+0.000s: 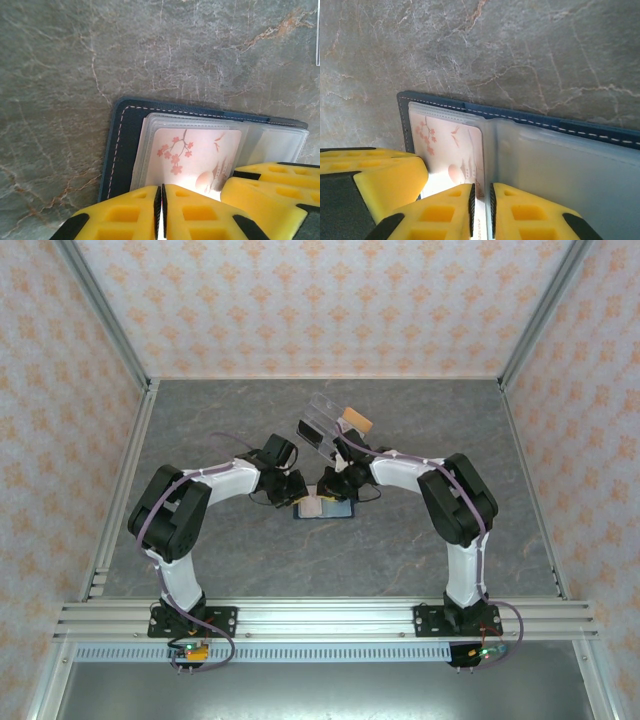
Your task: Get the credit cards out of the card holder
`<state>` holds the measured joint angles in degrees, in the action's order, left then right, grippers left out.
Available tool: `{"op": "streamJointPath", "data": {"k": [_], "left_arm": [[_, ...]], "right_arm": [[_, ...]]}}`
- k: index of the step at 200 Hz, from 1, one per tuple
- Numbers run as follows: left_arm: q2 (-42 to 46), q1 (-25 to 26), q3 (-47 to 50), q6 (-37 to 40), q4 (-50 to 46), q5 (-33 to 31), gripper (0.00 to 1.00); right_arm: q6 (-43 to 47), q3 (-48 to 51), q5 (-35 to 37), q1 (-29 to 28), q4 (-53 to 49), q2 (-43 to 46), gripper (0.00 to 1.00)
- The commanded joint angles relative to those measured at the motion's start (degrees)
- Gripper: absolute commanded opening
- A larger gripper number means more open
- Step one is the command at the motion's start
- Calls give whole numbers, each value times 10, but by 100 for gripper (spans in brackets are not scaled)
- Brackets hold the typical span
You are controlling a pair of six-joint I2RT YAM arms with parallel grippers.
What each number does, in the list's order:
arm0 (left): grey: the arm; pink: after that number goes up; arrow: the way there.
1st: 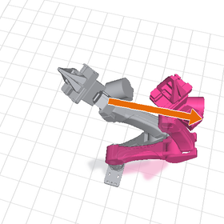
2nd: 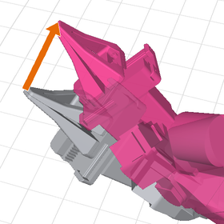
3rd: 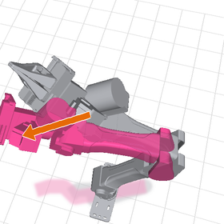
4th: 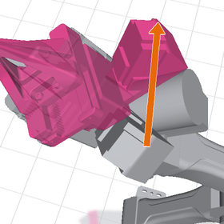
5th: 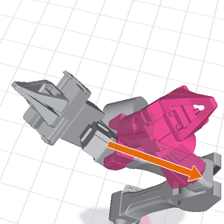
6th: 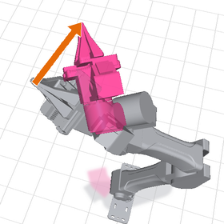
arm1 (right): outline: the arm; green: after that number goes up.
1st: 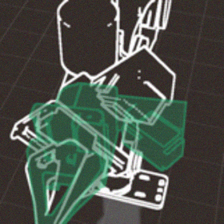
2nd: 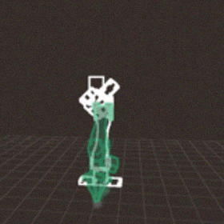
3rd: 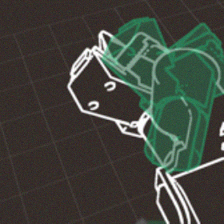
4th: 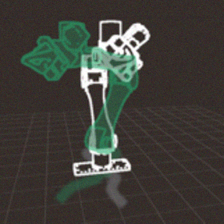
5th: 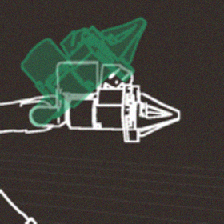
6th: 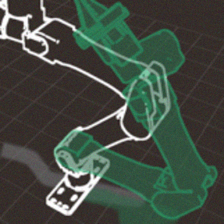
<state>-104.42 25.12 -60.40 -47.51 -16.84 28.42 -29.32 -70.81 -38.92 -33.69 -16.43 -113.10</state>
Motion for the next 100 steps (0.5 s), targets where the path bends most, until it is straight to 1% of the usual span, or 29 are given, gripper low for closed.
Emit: {"op": "streamJointPath", "data": {"k": [1,44,58,78,100], "left_arm": [[-20,4,-3,9,-6,0,13],[-23,3,-3,12,0,15,13],[-24,3,-2,16,9,28,10],[-22,6,-11,35,3,44,10],[-26,10,-20,44,3,60,10]], "right_arm": [[11,4,-14,2,5,-4,18],[13,-4,1,2,-13,-19,15],[16,-7,3,2,-19,-25,15],[19,-7,11,2,-23,-30,21],[20,-6,8,1,-21,-34,22]]}}
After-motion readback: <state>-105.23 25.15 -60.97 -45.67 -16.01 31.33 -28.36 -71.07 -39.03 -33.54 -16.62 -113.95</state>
